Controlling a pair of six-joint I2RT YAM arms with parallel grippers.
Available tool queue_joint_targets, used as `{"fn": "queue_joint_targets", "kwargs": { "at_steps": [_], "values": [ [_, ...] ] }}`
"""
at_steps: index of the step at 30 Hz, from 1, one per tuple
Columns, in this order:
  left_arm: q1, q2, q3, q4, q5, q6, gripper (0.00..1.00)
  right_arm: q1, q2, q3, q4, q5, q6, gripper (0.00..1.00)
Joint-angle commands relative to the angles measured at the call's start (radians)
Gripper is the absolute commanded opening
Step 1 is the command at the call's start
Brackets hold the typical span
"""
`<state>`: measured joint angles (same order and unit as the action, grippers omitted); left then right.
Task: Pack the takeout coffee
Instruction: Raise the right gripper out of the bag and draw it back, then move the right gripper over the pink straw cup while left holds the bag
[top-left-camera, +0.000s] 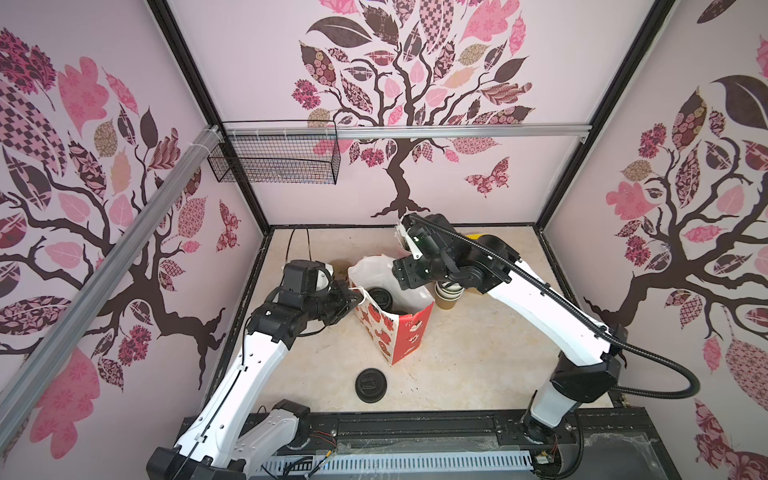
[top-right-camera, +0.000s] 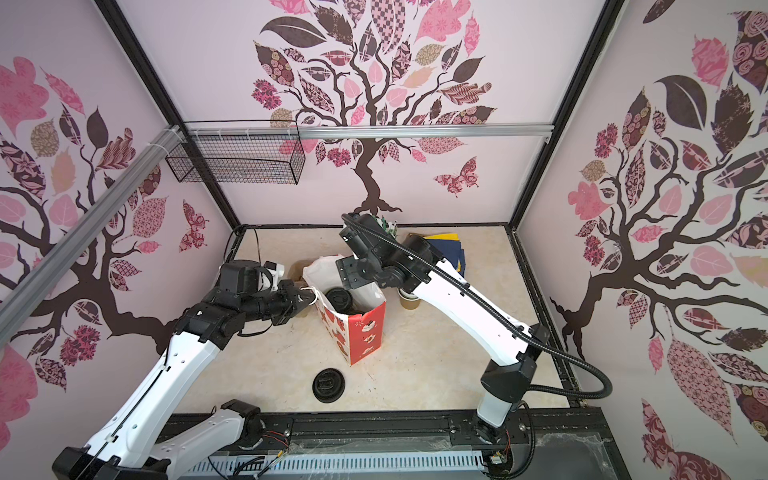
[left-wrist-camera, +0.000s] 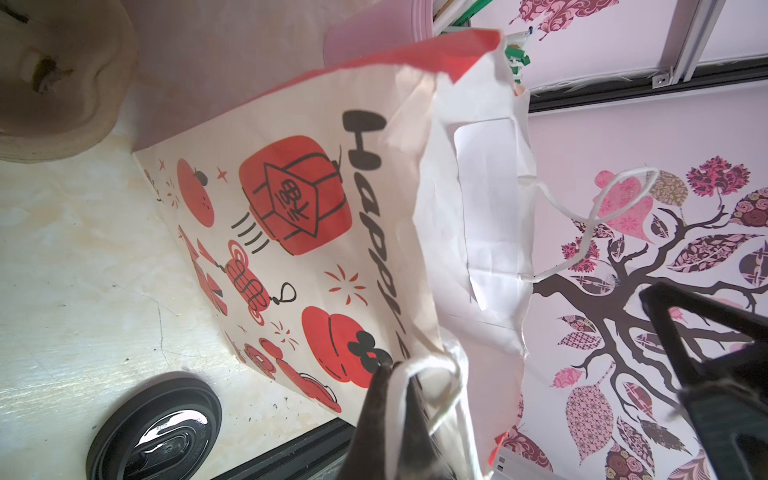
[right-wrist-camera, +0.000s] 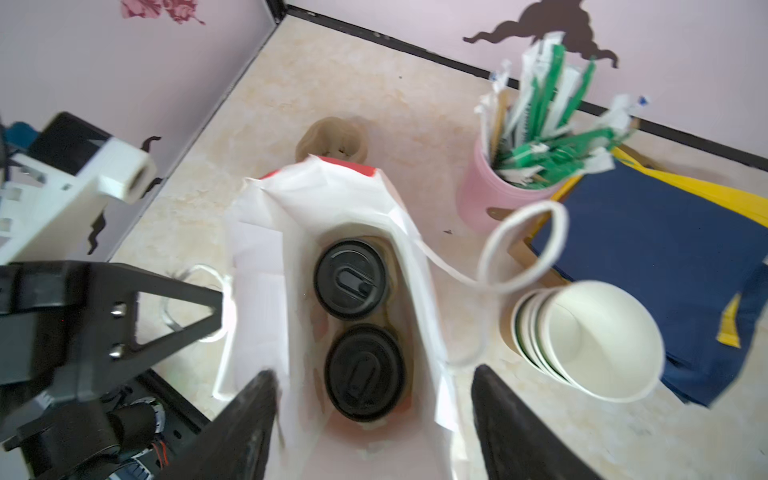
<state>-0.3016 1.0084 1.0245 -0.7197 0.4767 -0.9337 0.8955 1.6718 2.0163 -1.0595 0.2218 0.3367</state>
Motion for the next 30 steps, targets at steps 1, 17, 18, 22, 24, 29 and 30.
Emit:
{"fn": "queue_joint_targets", "kwargs": {
  "at_steps": [1, 17, 18, 22, 24, 29, 30],
  "values": [
    [0.004, -0.014, -0.03, 0.011, 0.006, 0.016, 0.0, -0.056, -0.015, -0.079, -0.048, 0.014, 0.023, 0.78],
    [0.004, -0.024, -0.024, 0.012, 0.003, 0.018, 0.0, -0.09, 0.076, -0.179, 0.112, -0.107, -0.042, 0.42],
    [0.004, -0.024, -0.024, 0.015, 0.003, 0.016, 0.0, -0.09, 0.081, -0.176, 0.116, -0.107, -0.045, 0.38],
    [0.004, -0.03, -0.02, 0.025, -0.004, 0.007, 0.04, -0.089, 0.088, -0.166, 0.125, -0.112, -0.048, 0.22],
    [0.004, -0.036, -0.015, 0.033, -0.01, 0.0, 0.12, -0.09, 0.082, -0.166, 0.125, -0.11, -0.051, 0.14],
    [0.004, -0.057, -0.008, 0.1, -0.005, -0.028, 0.3, -0.09, 0.036, -0.184, 0.126, -0.072, -0.05, 0.04],
    [0.004, -0.057, -0.005, 0.115, 0.0, -0.03, 0.33, -0.089, 0.026, -0.189, 0.128, -0.062, -0.047, 0.03]
  ]
}}
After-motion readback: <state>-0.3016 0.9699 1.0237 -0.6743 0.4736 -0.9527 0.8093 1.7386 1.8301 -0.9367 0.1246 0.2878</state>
